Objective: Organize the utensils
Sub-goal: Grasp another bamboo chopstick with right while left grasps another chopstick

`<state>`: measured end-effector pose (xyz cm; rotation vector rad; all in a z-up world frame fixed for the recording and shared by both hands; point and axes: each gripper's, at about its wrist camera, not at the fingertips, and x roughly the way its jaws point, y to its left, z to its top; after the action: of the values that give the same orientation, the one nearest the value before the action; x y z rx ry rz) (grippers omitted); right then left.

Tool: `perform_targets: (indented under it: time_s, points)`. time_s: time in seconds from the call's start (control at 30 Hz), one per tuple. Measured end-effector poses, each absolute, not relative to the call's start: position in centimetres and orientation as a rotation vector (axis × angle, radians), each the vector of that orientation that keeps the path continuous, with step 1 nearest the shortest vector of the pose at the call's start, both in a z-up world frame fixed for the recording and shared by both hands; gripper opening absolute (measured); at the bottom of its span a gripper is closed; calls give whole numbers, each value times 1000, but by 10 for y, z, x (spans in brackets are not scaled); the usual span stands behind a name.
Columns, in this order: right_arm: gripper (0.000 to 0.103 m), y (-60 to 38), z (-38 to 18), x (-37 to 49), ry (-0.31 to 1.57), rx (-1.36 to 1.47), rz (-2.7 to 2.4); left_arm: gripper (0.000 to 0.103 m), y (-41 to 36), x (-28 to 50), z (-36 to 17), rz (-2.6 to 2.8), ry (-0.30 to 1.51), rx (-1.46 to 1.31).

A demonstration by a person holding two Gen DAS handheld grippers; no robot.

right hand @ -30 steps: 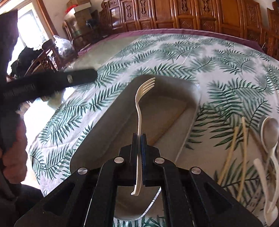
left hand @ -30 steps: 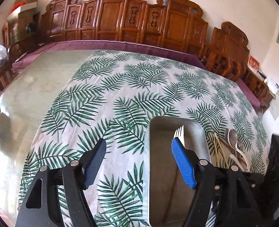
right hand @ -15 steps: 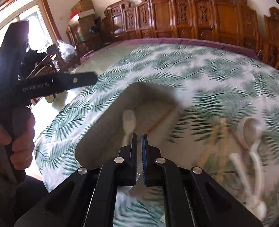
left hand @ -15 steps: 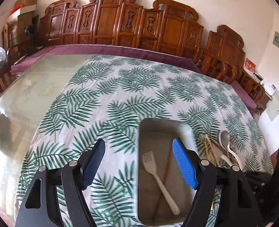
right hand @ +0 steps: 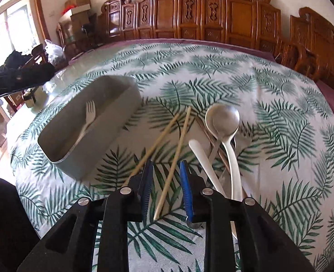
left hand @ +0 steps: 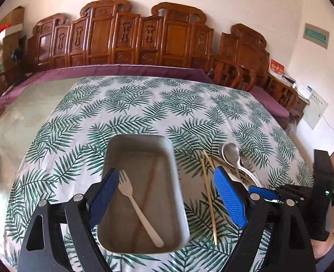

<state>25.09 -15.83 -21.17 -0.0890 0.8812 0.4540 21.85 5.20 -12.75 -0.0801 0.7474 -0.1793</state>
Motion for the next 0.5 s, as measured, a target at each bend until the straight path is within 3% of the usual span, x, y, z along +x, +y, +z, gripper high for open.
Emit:
perform_targets:
  time_s: [0.5]
  points:
    - [24,-133,-250,292,961,-150,427,82,28,206,-143,-206,783,-37]
